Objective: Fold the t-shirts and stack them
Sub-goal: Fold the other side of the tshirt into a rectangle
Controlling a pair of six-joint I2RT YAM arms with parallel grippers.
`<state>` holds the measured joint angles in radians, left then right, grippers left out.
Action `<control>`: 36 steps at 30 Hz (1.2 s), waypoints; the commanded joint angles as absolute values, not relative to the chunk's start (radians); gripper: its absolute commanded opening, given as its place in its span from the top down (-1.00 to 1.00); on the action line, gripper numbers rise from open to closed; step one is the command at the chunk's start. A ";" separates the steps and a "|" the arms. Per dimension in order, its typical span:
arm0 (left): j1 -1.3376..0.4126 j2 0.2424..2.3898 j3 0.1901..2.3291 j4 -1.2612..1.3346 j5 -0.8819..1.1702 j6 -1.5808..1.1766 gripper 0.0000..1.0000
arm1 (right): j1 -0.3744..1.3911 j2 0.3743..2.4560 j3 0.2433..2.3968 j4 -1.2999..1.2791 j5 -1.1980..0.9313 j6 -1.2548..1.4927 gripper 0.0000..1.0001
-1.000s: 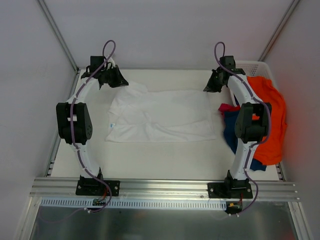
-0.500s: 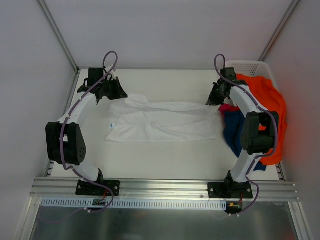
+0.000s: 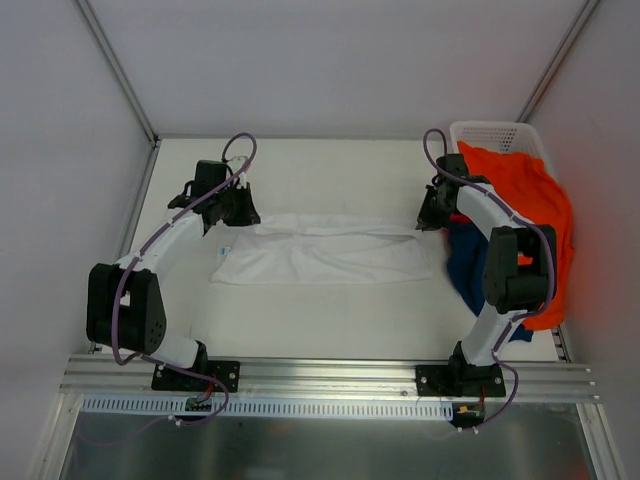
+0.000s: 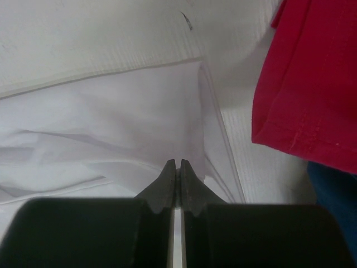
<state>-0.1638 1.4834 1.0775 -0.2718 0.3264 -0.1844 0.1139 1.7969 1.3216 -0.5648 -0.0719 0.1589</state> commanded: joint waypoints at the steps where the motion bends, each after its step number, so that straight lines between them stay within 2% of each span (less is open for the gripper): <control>1: -0.210 1.422 1.029 -0.267 0.216 -0.143 1.00 | 0.121 1.762 1.301 -0.546 -0.032 0.140 0.99; 13: -0.281 1.374 0.877 -0.334 -0.119 -0.141 0.98 | 0.121 1.752 1.184 -0.528 0.029 0.153 0.99; 15: -0.311 1.396 0.885 -0.357 -0.152 -0.137 0.97 | 0.121 1.737 1.158 -0.528 0.035 0.163 0.90; 16: -0.324 1.411 0.887 -0.368 -0.193 -0.137 0.95 | 0.121 1.729 1.148 -0.525 0.035 0.166 0.75; 17: -0.333 1.422 0.890 -0.389 -0.212 -0.137 0.87 | 0.121 1.723 1.138 -0.523 0.046 0.172 0.05; 20: -0.377 1.463 0.910 -0.432 -0.288 -0.143 0.66 | 0.121 1.689 1.098 -0.526 0.089 0.184 -0.98; 24: -0.419 1.489 0.916 -0.452 -0.448 -0.164 0.57 | 0.123 1.643 1.065 -0.535 0.109 0.190 -0.99; 27: -0.442 1.442 0.926 -0.454 -0.573 -0.202 0.58 | 0.123 1.591 1.042 -0.546 0.127 0.189 -0.99; 32: -0.453 1.238 0.980 -0.453 -0.584 -0.221 0.56 | 0.138 1.475 1.055 -0.601 0.153 0.193 -0.99; 36: -0.453 1.100 1.043 -0.451 -0.543 -0.213 0.56 | 0.240 1.393 1.084 -0.594 0.118 0.224 -0.99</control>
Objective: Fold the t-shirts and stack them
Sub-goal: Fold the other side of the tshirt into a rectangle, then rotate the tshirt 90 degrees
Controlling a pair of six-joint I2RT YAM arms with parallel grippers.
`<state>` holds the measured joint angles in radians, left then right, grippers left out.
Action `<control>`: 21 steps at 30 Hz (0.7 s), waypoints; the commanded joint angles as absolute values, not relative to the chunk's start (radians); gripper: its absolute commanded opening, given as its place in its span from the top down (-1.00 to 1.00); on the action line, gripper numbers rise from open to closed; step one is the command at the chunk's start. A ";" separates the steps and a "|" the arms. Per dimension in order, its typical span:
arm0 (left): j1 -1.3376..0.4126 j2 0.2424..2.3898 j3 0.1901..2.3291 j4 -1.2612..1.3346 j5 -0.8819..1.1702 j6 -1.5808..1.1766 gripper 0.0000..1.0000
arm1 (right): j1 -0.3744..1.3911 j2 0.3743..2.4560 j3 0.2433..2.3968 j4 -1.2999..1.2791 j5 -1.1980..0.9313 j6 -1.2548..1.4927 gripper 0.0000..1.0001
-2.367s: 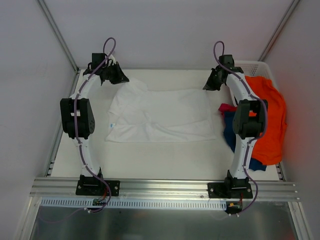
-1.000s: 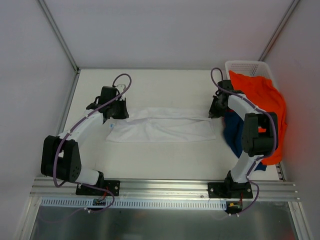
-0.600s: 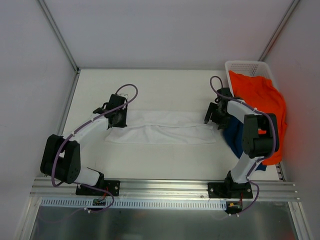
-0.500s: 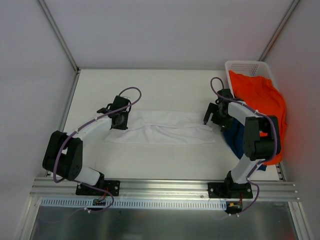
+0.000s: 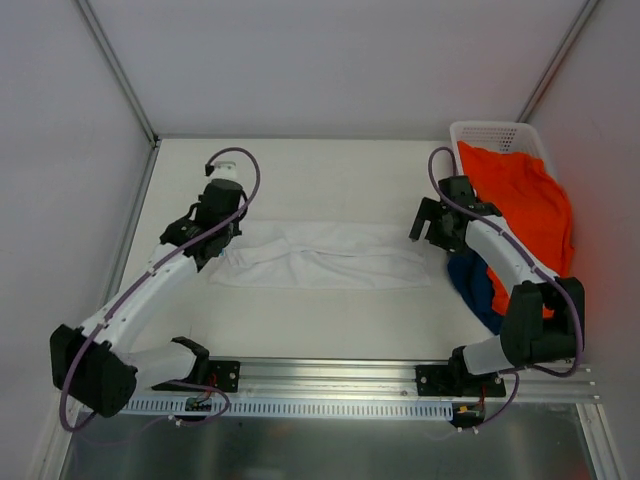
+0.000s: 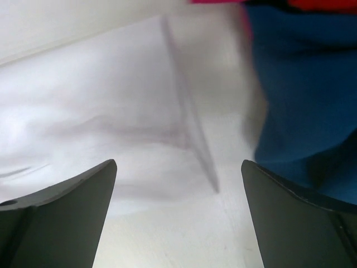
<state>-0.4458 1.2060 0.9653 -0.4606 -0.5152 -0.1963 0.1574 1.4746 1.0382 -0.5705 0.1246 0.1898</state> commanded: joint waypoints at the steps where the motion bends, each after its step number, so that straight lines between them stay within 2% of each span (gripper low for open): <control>1: -0.453 1.045 1.051 -0.453 -0.501 -0.219 0.55 | 0.274 1.385 1.095 -0.582 0.088 0.229 -0.99; 5: -0.453 0.937 1.063 -0.454 -0.358 -0.229 0.29 | 0.472 1.469 1.224 -0.508 -0.061 0.235 -0.99; 7: -0.453 0.875 1.027 -0.454 -0.272 -0.239 0.23 | 0.569 1.598 1.363 -0.502 -0.127 0.224 -0.99; 13: -0.453 0.677 0.890 -0.459 -0.187 -0.232 0.36 | 0.706 1.970 1.728 -0.520 -0.262 0.213 -0.99; 21: -0.453 0.557 0.807 -0.480 -0.179 -0.190 0.31 | 0.759 2.183 1.821 -0.410 -0.333 0.307 -0.95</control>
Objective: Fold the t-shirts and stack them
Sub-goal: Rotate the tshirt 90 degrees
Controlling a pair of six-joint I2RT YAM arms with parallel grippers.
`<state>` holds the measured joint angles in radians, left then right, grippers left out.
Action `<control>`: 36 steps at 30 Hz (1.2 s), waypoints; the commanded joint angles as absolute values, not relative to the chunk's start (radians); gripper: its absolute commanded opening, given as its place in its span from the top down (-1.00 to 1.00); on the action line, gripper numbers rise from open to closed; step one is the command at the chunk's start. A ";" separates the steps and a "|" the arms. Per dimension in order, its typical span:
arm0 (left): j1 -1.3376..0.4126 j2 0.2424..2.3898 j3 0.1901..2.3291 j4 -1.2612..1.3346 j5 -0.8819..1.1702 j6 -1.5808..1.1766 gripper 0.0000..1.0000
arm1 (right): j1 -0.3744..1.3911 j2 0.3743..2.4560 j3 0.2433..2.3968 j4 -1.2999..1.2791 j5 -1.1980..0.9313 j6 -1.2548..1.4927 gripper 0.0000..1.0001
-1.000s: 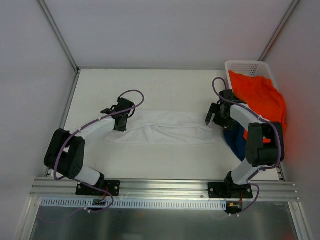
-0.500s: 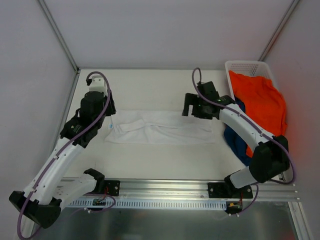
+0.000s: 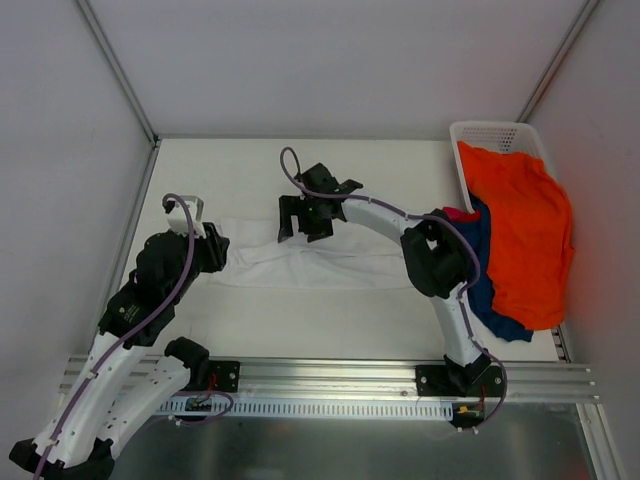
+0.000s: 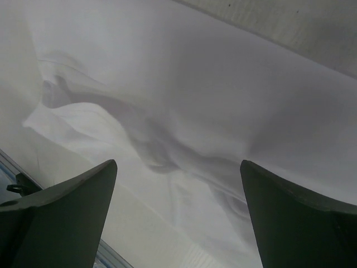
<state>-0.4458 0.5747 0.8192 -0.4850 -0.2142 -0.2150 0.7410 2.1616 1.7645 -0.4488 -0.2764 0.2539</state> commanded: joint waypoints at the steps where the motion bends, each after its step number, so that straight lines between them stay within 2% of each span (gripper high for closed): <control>1: -0.453 0.555 0.802 -0.477 -0.179 -0.190 0.31 | 0.765 2.198 1.833 -0.414 -0.334 0.308 -0.94; 23: -0.451 0.551 0.778 -0.491 -0.123 -0.199 0.34 | 0.854 2.359 2.101 -0.449 -0.313 0.345 -0.92; 36: -0.451 0.554 0.781 -0.495 -0.112 -0.202 0.35 | 0.874 2.430 2.106 -0.413 -0.316 0.374 -0.91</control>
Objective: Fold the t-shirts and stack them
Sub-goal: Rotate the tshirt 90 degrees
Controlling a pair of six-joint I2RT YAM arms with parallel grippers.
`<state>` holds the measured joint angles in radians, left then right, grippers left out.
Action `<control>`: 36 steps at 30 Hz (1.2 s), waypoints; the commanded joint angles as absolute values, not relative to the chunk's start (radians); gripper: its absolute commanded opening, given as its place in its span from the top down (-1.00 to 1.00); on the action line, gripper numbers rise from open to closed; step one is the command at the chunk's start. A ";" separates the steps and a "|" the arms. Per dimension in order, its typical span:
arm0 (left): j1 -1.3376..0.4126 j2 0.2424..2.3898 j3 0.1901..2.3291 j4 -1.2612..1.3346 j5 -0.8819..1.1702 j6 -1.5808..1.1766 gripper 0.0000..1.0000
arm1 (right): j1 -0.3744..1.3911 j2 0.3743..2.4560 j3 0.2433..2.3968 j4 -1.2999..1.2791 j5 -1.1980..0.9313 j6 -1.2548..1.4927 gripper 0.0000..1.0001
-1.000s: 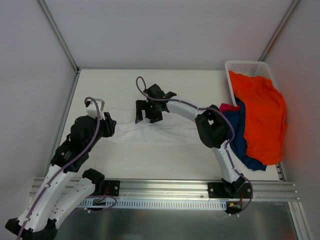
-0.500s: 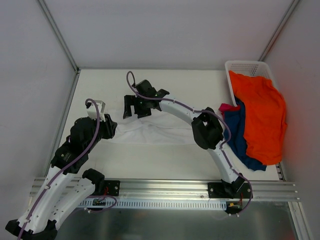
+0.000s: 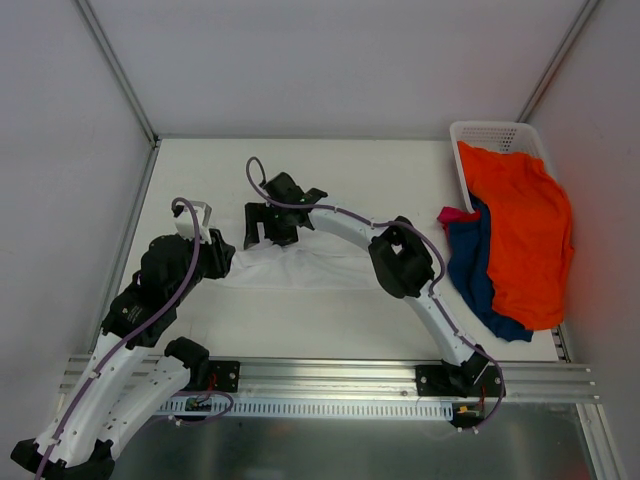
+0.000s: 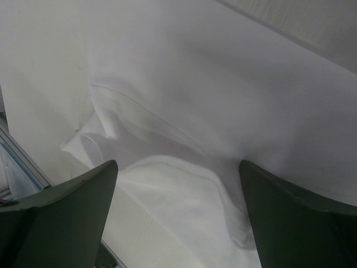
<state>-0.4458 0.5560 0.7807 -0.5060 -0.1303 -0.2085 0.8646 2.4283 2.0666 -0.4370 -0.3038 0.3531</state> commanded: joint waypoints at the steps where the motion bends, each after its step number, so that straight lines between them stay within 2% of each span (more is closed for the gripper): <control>1: -0.451 0.555 0.781 -0.495 -0.112 -0.201 0.35 | 0.874 2.433 2.105 -0.411 -0.318 0.374 -0.91; 2: -0.451 0.557 0.781 -0.495 -0.110 -0.198 0.35 | 0.877 2.433 2.105 -0.410 -0.319 0.376 -0.90; 5: -0.451 0.569 0.784 -0.497 -0.107 -0.198 0.36 | 0.879 2.433 2.097 -0.407 -0.316 0.374 -0.66; 8: -0.451 0.583 0.787 -0.502 -0.101 -0.196 0.37 | 0.879 2.428 2.086 -0.405 -0.311 0.376 0.63; 9: -0.451 0.587 0.788 -0.502 -0.100 -0.195 0.38 | 0.877 2.428 2.086 -0.416 -0.305 0.376 0.99; 20: -0.433 0.612 0.793 -0.506 -0.080 -0.193 0.40 | 0.884 2.355 1.967 -0.399 -0.293 0.370 0.99; 27: -0.419 0.612 0.795 -0.508 -0.072 -0.195 0.40 | 0.913 2.206 1.806 -0.391 -0.239 0.361 0.99; 29: -0.417 0.612 0.793 -0.508 -0.069 -0.195 0.40 | 0.936 2.169 1.750 -0.399 -0.207 0.350 0.83; 30: -0.419 0.614 0.793 -0.508 -0.071 -0.195 0.40 | 0.945 2.152 1.734 -0.400 -0.192 0.342 0.57; 31: -0.419 0.614 0.793 -0.508 -0.071 -0.193 0.40 | 0.959 2.117 1.714 -0.408 -0.174 0.333 0.19; 32: -0.419 0.620 0.793 -0.508 -0.072 -0.193 0.40 | 0.965 2.100 1.712 -0.440 -0.129 0.318 -0.61; 33: -0.417 0.623 0.793 -0.506 -0.077 -0.195 0.40 | 0.972 2.086 1.716 -0.463 -0.105 0.307 -0.86; 34: -0.417 0.630 0.793 -0.506 -0.080 -0.195 0.40 | 0.982 2.057 1.732 -0.486 -0.060 0.295 -0.99; 36: -0.419 0.640 0.796 -0.506 -0.090 -0.193 0.40 | 0.985 2.020 1.740 -0.540 -0.034 0.264 -0.99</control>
<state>-0.4301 0.6247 0.7807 -0.5144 -0.0860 -0.2081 0.9764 2.1429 1.7157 -0.4465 -0.1440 0.3206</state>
